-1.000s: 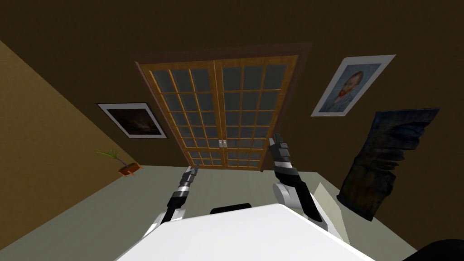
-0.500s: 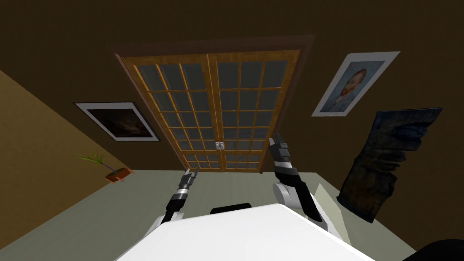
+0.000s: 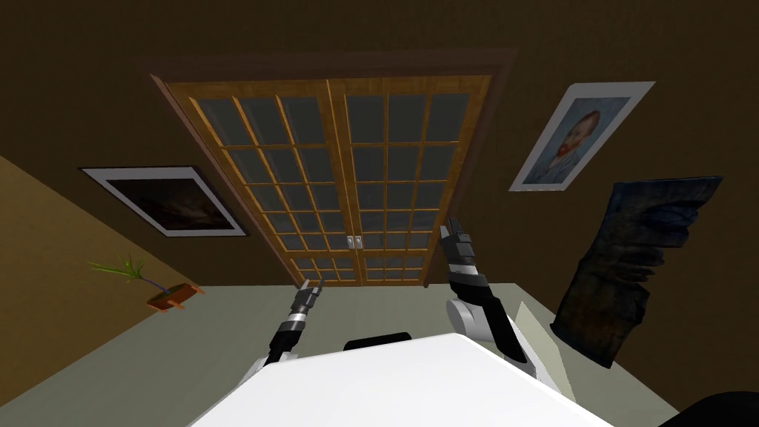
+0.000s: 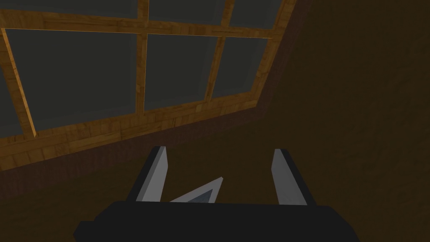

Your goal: Pull the door open

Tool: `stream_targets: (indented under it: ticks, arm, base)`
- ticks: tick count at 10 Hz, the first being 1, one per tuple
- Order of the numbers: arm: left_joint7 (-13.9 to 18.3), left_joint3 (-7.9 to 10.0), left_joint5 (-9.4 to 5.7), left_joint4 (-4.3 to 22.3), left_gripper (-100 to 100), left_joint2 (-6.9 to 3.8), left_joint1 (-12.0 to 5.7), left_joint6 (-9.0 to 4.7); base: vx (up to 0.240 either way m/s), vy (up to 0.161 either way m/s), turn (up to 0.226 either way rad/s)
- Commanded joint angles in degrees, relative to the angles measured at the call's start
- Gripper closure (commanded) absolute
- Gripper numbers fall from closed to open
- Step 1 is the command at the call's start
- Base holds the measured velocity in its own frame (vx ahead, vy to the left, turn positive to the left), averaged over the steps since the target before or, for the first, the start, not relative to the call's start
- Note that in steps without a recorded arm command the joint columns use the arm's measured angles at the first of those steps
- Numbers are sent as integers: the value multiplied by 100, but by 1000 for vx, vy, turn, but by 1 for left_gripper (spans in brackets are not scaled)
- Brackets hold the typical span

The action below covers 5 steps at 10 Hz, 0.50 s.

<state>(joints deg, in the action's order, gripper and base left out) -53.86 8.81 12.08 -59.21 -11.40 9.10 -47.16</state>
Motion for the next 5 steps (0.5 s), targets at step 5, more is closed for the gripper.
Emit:
stream_targets:
  ticks: [5]
  arm:
    - [-510, 115, 151, 751, -100, -83, -204, -278]
  base:
    - [134, -41, -49]
